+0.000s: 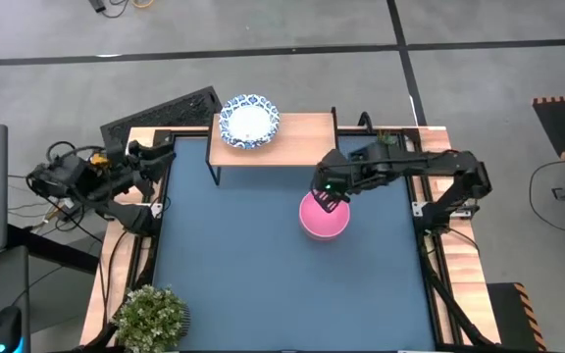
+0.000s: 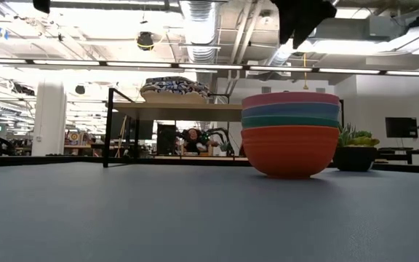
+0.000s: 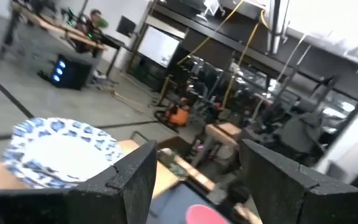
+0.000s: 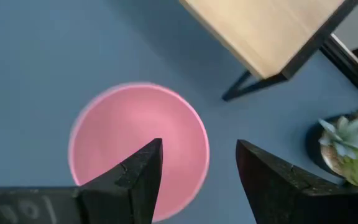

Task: Place and stack bowls onto a shelf
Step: Put the pink bowl on the shelf

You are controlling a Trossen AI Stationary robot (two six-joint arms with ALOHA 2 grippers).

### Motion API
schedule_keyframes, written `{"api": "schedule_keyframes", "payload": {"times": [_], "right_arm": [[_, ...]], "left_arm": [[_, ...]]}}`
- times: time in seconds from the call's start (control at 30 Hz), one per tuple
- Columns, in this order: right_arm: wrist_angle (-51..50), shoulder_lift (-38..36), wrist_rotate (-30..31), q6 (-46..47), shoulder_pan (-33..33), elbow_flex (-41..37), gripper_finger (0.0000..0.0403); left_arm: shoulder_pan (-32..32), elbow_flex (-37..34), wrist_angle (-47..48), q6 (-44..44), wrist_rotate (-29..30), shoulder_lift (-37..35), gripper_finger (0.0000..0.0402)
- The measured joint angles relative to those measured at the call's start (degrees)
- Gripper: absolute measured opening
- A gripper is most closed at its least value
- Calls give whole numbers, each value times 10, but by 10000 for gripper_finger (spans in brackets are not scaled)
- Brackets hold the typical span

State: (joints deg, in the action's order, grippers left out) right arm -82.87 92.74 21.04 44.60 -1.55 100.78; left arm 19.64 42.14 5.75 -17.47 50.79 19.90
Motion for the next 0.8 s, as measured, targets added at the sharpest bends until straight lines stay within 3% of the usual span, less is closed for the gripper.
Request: {"api": "schedule_keyframes", "payload": {"times": [0.23, 0.43, 0.63, 0.8], "right_arm": [[17, -61, 31, 1, 15, -60, 228], [24, -122, 10, 47, 9, -154, 228], [116, -179, 29, 95, -1, -284, 228], [191, -182, 32, 96, 2, -359, 228]], "left_arm": [[0, 34, 44, -34, -30, 42, 213], [0, 42, 54, -36, -26, 66, 213], [0, 43, 80, -113, -56, 82, 213], [0, 43, 98, -128, -70, 87, 213]]}}
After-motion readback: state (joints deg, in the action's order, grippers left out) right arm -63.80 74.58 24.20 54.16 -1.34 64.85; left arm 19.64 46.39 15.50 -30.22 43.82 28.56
